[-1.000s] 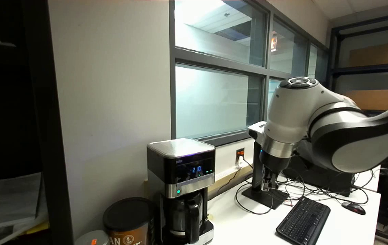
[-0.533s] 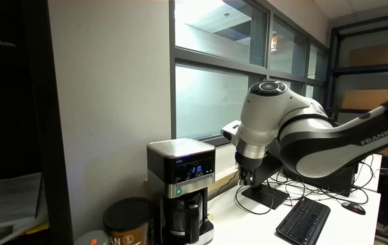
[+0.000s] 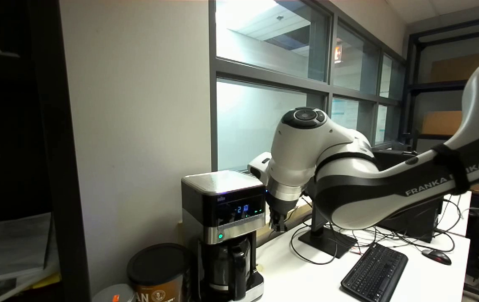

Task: Press a button on the coffee maker

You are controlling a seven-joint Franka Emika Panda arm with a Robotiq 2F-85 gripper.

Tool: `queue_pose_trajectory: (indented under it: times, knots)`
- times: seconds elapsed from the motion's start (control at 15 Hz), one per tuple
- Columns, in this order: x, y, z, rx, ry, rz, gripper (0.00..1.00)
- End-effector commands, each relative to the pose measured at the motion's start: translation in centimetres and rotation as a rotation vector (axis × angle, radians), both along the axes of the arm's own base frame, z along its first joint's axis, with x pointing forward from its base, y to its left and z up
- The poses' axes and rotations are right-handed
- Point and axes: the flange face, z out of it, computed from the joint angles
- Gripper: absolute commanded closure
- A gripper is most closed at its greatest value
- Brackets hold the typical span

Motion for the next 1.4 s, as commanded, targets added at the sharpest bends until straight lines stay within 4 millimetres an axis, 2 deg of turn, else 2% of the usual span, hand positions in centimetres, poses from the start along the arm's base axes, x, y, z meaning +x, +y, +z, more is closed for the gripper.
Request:
queue_pose_trajectory:
  times: [0.0,0.73,1.33]
  knots:
    - [1.7,1.2,0.4,-0.054,-0.018,0.036,1.0]
    - [3.7,1.4,-0.1,-0.074,-0.039,0.052,1.0]
    - [3.5,1.9,0.0,-0.084,-0.017,0.052,1.0]
